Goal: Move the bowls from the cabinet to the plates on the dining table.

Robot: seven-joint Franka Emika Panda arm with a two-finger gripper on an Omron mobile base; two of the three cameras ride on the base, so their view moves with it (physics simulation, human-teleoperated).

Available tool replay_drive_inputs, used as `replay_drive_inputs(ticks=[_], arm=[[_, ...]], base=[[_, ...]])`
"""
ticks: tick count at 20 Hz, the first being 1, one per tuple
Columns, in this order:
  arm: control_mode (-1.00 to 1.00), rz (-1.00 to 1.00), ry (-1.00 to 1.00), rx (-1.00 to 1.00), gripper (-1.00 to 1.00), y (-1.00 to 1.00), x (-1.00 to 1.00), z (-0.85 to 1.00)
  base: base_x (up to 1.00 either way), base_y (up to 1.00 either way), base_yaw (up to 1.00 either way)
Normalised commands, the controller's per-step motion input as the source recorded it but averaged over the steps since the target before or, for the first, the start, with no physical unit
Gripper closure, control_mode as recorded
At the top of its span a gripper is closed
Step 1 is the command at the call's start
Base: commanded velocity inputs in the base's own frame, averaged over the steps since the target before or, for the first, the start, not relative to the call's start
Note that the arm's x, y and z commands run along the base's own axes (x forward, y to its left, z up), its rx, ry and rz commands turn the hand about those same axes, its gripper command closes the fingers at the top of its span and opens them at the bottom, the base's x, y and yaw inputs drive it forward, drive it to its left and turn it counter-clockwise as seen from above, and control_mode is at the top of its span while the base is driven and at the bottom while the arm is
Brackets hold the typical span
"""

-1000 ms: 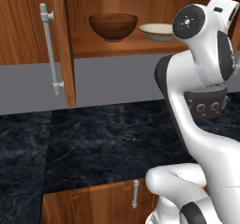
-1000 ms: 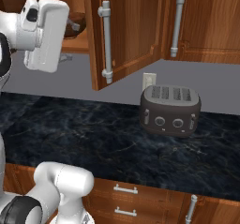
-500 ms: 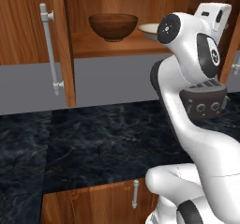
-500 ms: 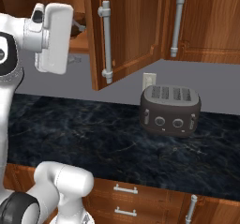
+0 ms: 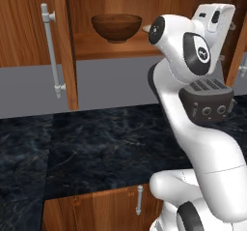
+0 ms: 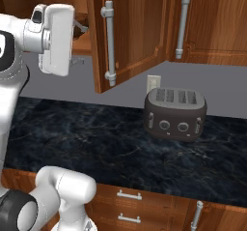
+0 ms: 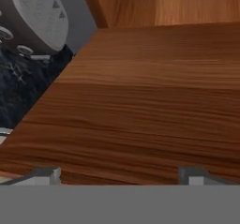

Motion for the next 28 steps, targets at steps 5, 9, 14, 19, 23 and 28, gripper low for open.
replay_drive_inputs(ticks=[5, 9, 14, 19, 23, 28], arm=[[-1.0, -0.06, -0.01, -0.01, -1.0, -0.35, 0.0, -0.19], [-1.0, -0.02, -0.01, 0.0, -1.0, -0.64, -0.04, -0.26], [-1.0, -0.03, -0.03, 0.0, -1.0, -0.59, -0.28, -0.05], [-1.0, -0.04, -0.09, 0.0, -1.0, -0.59, -0.43, 0.0], [-1.0, -0.04, -0.1, 0.0, -1.0, -0.53, -0.39, 0.0], [-1.0, 0.0, -0.05, 0.0, -1.0, -0.4, -0.02, -0.03]], base=[[0.0, 0.0, 0.0], [0.0, 0.0, 0.0], [0.0, 0.0, 0.0], [0.0, 0.0, 0.0], [0.0, 0.0, 0.0], [0.0, 0.0, 0.0]])
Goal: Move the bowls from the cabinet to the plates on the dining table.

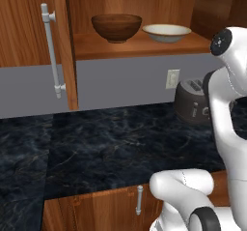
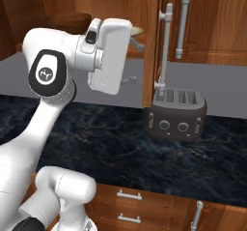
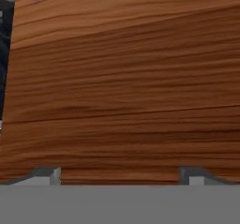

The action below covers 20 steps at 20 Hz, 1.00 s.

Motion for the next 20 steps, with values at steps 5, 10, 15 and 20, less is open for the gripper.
replay_drive_inputs(ticks=[5, 10, 15, 20], arm=[[-1.0, 0.0, 0.0, 0.0, -1.0, -0.46, 0.0, -0.11], [-1.0, 0.0, -0.07, 0.01, -1.0, 0.05, -0.1, 0.06], [-1.0, 0.03, -0.1, 0.01, -1.0, 0.57, -0.39, 0.11], [-1.0, 0.05, -0.1, 0.04, -1.0, 0.87, -0.28, 0.0]], base=[[0.0, 0.0, 0.0], [0.0, 0.0, 0.0], [0.0, 0.0, 0.0], [0.0, 0.0, 0.0]])
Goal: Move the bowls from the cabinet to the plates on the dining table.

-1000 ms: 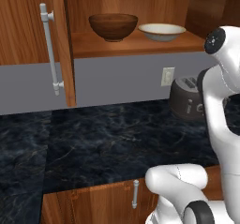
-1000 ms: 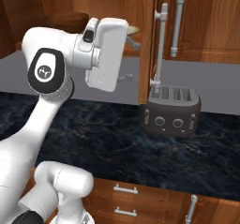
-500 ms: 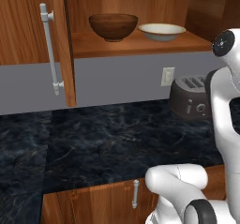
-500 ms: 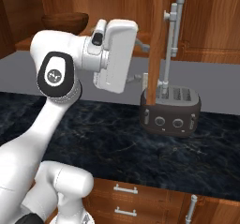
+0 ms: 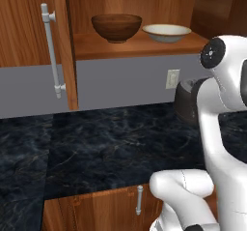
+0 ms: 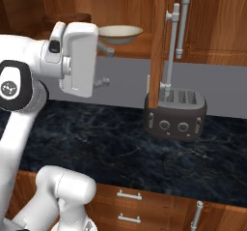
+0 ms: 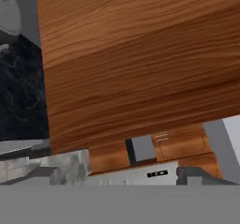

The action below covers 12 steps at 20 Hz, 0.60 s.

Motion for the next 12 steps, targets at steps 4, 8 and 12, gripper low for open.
replay_drive_inputs(ticks=[4, 8, 12], arm=[[-1.0, 0.11, -0.14, 0.05, -1.0, 0.93, -0.11, 0.0], [-1.0, 0.16, -0.11, 0.06, -1.0, 0.82, -0.05, 0.12], [-1.0, 0.17, -0.09, 0.07, -1.0, 0.74, -0.1, 0.24]], base=[[0.0, 0.0, 0.0], [0.0, 0.0, 0.0], [0.0, 0.0, 0.0]])
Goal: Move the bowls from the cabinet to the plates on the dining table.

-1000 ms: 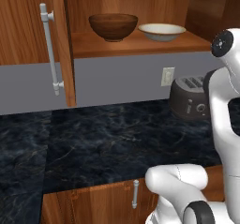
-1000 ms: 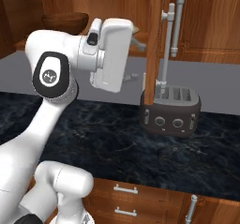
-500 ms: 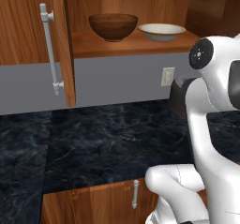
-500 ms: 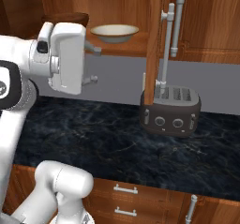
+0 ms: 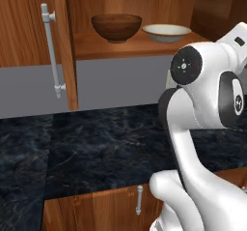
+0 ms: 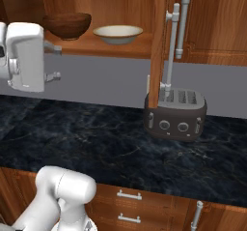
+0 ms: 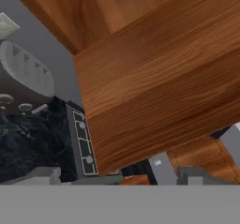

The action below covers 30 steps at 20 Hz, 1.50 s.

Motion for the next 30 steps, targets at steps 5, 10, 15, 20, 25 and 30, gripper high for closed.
replay_drive_inputs(ticks=[5, 10, 15, 20, 25, 30], arm=[[-1.0, 0.15, -0.14, 0.21, -1.0, 0.47, -0.05, 0.03], [-1.0, 0.08, -0.09, 0.45, -1.0, 0.14, 0.08, -0.06], [-1.0, 0.08, -0.09, 0.49, -1.0, 0.04, 0.21, 0.0], [-1.0, 0.11, -0.07, 0.48, -1.0, 0.01, 0.16, -0.04], [-1.0, 0.09, 0.0, 0.45, -1.0, 0.0, 0.16, -0.01], [-1.0, 0.11, 0.0, 0.45, -1.0, 0.02, 0.14, 0.0]], base=[[0.0, 0.0, 0.0], [0.0, 0.0, 0.0], [0.0, 0.0, 0.0], [0.0, 0.0, 0.0], [0.0, 0.0, 0.0], [0.0, 0.0, 0.0]])
